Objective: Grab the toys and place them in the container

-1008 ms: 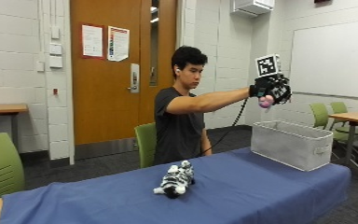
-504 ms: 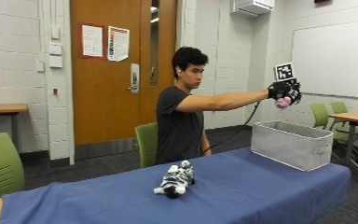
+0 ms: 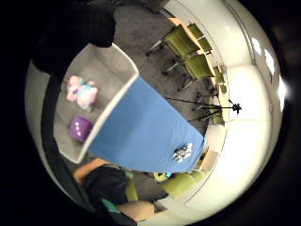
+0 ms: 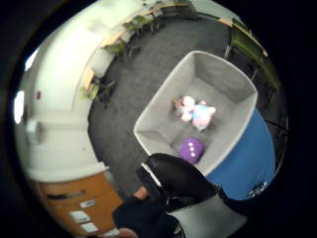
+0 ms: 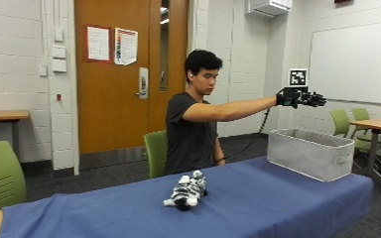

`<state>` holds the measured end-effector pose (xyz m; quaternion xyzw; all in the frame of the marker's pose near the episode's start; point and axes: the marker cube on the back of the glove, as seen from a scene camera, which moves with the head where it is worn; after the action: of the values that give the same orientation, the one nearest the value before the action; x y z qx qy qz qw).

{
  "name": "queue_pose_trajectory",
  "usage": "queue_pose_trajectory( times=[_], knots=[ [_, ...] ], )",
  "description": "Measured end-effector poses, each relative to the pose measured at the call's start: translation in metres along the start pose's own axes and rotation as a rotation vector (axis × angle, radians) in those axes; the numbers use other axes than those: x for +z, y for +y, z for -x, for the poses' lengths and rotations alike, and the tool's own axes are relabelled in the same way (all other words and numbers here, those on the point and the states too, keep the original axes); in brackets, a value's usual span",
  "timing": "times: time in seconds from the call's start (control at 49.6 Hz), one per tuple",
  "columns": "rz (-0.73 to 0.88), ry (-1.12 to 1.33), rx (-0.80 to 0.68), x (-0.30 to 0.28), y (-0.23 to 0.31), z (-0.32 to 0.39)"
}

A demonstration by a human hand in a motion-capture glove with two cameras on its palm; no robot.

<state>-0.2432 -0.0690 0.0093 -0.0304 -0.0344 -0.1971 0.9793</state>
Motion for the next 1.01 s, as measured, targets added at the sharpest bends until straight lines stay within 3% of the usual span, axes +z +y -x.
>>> queue_pose_trajectory(
  times=[0.222,0.322,0.464,0.605,0.826,1.008],
  knots=[
    [-0.020,0.138,-0.005,-0.005,0.075,-0.108],
    [-0.007,0.218,0.116,0.000,0.113,-0.168],
    [0.015,0.149,0.130,0.002,0.184,-0.249],
    [0.007,0.196,0.427,0.011,0.237,-0.343],
    [0.003,0.161,0.567,0.039,0.289,-0.427],
    [0.063,0.127,0.641,0.100,0.315,-0.479]
  ],
)
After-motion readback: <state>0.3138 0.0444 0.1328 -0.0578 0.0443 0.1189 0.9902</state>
